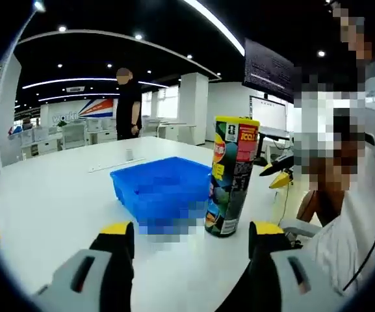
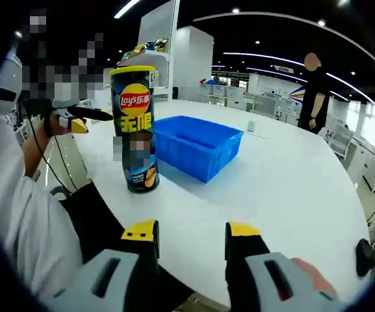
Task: Open the lid of the chip container on the table, take out the chips, place them into the box in front of the container, and close the lid
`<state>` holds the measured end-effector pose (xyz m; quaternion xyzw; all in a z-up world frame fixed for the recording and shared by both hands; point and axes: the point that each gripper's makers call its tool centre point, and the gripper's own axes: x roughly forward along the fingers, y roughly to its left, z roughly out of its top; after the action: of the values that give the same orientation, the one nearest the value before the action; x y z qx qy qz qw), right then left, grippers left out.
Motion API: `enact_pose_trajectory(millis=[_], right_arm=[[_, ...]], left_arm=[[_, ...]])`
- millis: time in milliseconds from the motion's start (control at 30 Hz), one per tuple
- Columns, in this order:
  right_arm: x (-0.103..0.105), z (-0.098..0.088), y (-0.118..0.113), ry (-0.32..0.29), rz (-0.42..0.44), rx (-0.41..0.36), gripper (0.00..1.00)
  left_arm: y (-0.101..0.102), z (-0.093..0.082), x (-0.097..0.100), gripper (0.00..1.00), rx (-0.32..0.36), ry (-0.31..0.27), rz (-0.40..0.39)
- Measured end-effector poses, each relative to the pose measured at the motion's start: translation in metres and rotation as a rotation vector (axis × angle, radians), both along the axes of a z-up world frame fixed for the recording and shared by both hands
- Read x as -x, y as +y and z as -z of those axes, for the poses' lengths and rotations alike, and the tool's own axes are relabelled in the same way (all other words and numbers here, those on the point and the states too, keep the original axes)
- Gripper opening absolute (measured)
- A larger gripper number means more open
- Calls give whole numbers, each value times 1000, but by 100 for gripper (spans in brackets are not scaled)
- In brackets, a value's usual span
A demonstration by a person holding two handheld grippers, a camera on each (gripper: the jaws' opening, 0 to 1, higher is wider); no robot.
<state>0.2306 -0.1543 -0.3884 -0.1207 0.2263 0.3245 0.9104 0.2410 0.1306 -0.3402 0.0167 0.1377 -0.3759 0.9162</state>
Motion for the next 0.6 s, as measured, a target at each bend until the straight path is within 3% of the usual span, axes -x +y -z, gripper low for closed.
enact_pose_trajectory(millis=[300, 600], right_arm=[[2, 4, -2, 17, 3, -6, 40], [4, -1, 0, 11, -12, -30, 41]], left_arm=[[1, 4, 4, 72, -24, 7, 6], [2, 2, 2, 77, -23, -6, -12]])
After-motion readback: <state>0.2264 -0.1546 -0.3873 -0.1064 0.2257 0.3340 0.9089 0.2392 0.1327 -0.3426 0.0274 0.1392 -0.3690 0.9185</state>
